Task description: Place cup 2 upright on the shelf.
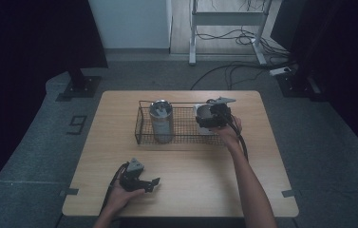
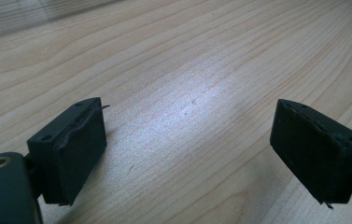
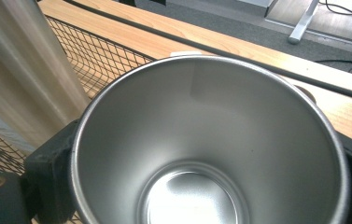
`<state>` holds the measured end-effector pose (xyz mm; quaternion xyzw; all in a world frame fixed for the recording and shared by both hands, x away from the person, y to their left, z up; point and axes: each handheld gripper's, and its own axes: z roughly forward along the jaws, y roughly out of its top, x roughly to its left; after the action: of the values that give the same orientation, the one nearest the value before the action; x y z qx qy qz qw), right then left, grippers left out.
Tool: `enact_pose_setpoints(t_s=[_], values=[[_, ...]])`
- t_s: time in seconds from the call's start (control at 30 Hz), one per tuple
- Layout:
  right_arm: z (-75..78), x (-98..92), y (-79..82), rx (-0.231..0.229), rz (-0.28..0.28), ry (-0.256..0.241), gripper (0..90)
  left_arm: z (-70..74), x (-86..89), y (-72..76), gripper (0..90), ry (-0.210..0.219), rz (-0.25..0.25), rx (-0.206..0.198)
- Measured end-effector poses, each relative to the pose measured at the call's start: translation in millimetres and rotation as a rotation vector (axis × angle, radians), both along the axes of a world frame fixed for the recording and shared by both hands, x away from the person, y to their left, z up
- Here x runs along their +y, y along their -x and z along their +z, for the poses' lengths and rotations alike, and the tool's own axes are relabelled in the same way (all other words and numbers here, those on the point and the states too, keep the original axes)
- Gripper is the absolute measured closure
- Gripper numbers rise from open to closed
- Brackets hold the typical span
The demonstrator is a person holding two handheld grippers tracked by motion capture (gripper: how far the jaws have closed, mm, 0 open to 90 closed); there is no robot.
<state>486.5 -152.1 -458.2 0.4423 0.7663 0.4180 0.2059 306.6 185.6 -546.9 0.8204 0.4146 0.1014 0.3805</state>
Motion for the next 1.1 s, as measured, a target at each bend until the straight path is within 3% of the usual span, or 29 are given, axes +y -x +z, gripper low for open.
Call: enact_pose_setpoints(t_s=[0.9,1.1], values=[[-18.8,2.5,-4.5,0.058,-0.015,0.042,6.0,0.1,0.0,0.2,10.8,-0.001,-0.002,0.002],[-22.8,4.1,-5.5,0.06,-0.018,0.071,6.0,0.2,0.0,0.3,10.8,0.001,-0.007,0.002]])
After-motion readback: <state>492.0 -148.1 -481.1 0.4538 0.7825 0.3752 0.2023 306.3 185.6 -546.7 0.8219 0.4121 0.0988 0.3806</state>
